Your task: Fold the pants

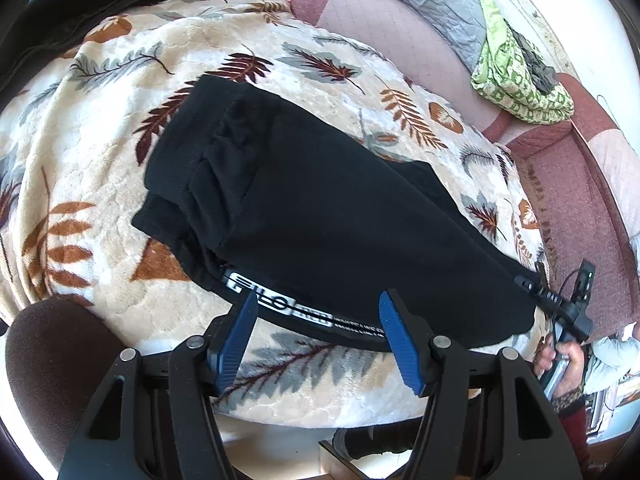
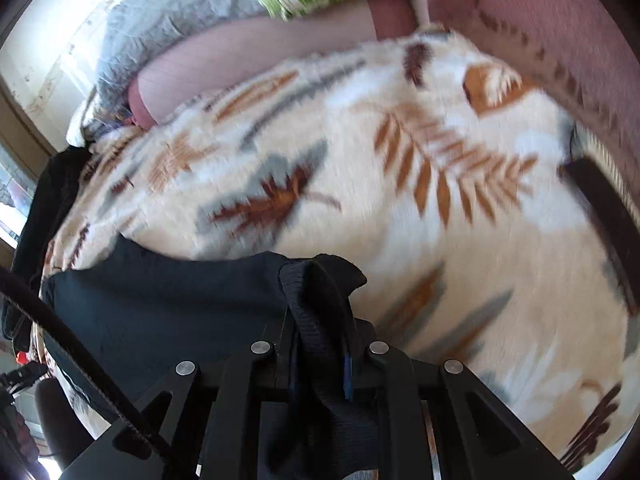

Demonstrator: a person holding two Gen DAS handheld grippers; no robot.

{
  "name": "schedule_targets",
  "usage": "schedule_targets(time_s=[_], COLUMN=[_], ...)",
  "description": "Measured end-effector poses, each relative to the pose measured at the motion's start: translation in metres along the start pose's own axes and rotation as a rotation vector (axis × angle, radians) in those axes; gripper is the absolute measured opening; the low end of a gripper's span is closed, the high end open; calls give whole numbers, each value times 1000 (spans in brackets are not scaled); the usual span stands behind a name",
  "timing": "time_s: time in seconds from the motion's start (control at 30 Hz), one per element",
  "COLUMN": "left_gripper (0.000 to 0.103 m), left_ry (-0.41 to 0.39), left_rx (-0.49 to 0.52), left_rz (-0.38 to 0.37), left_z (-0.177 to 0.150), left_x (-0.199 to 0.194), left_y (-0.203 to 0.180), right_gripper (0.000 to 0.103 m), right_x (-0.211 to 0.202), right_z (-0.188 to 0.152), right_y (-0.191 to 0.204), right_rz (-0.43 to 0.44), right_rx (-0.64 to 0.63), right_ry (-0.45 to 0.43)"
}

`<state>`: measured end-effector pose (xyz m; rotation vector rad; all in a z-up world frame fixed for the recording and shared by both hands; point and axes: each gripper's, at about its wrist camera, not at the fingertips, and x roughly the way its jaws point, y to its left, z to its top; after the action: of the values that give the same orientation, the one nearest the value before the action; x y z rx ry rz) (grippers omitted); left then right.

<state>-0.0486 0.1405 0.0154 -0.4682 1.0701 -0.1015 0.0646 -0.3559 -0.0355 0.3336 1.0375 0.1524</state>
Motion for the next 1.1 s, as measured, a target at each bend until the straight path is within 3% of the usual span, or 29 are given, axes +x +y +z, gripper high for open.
schedule_targets(time_s=[0.1, 0.17, 0.2, 0.27, 0.3, 0.43, 0.57, 0.63, 0.73, 0.9, 1.03, 1.1], left_gripper=[62, 64, 68, 74, 76, 77, 76, 36, 31, 32, 43, 49], left_ry=[-29, -66, -89, -139, -155, -132, -59, 24, 26, 57, 128, 112], left_rx=[-20, -45, -62, -102, -117, -128, -37, -10, 22, -44, -64, -87], left_rz=[29, 56, 68, 92, 105, 151, 147, 172, 222, 154, 227, 227], left_z=[8, 16, 22, 33, 39, 63, 82, 85, 83, 70, 61, 61], left_x=[-4, -12, -16, -24, -24, -8, 26, 45, 40, 13, 34, 34], left_y=[10, 22, 29, 45, 53, 75, 68, 62, 51, 59, 73, 77], right_gripper=[22, 33, 36, 60, 62, 62, 62, 62, 62, 62, 62, 62], right_x=[8, 5, 2, -11, -15, -40, -57, -60, -58, -53, -42, -32], right_z=[-6, -3, -2, 1, 1, 1, -5, -7, -11, -13, -5, 2], right_y=[-22, -36, -37, -33, -30, -17, -3, 3, 10, 28, 57, 77], right_rz=[57, 93, 77, -38, -61, -157, -191, -195, -195, -197, -155, -115], right_rx=[109, 196, 205, 175, 159, 92, 44, 26, 15, -35, -95, -120], right_ry=[34, 28, 18, -25, -44, -122, -173, -175, -157, -141, -141, -126])
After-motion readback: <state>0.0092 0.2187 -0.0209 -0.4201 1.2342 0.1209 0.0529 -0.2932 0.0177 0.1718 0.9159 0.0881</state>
